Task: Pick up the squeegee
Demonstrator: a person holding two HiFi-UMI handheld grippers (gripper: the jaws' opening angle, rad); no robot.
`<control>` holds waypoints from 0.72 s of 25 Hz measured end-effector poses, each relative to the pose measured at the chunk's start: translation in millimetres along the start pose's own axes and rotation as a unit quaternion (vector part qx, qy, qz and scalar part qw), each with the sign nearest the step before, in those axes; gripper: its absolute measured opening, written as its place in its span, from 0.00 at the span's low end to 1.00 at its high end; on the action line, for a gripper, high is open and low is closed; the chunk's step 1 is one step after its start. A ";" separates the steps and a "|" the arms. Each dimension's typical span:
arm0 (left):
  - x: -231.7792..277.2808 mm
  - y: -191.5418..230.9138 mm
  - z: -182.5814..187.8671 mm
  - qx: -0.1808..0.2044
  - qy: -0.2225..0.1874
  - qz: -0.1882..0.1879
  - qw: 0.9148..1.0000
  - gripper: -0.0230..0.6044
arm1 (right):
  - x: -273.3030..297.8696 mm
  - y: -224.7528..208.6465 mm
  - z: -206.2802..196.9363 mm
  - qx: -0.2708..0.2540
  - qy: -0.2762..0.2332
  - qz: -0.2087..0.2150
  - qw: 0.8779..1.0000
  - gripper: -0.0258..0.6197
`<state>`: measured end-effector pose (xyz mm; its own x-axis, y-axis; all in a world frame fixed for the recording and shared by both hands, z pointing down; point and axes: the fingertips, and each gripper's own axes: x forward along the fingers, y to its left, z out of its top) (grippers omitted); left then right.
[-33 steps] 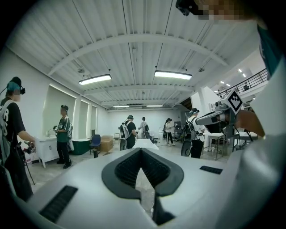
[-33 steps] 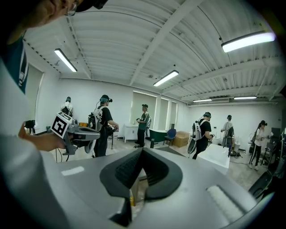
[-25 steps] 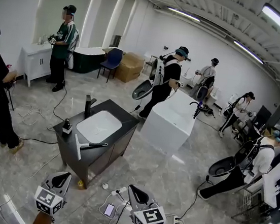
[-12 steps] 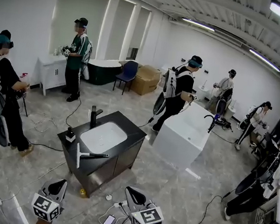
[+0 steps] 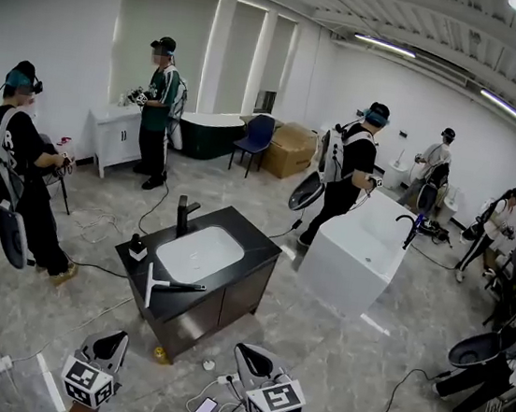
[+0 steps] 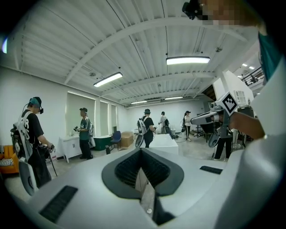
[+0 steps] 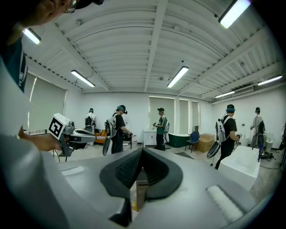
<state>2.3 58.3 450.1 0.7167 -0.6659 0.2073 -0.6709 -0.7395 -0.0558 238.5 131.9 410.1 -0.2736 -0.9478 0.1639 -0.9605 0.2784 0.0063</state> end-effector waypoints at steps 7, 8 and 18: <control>2.2 13.4 -9.4 0.002 0.020 0.011 1.000 0.05 | 16.1 0.4 -12.8 0.015 0.007 0.018 1.000 0.05; 5.2 18.8 -10.9 0.000 0.020 0.012 1.000 0.05 | 20.5 -1.6 -13.8 0.014 0.010 0.016 1.000 0.05; 80.2 104.2 -3.9 -0.010 0.004 -0.034 0.999 0.05 | 97.5 -11.2 0.9 0.014 0.024 -0.032 0.999 0.05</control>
<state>-10.9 -71.8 464.7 0.7596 -0.6129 0.2177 -0.6241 -0.7810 -0.0212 222.5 36.3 425.1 -0.2089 -0.9549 0.2112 -0.9773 0.2117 -0.0095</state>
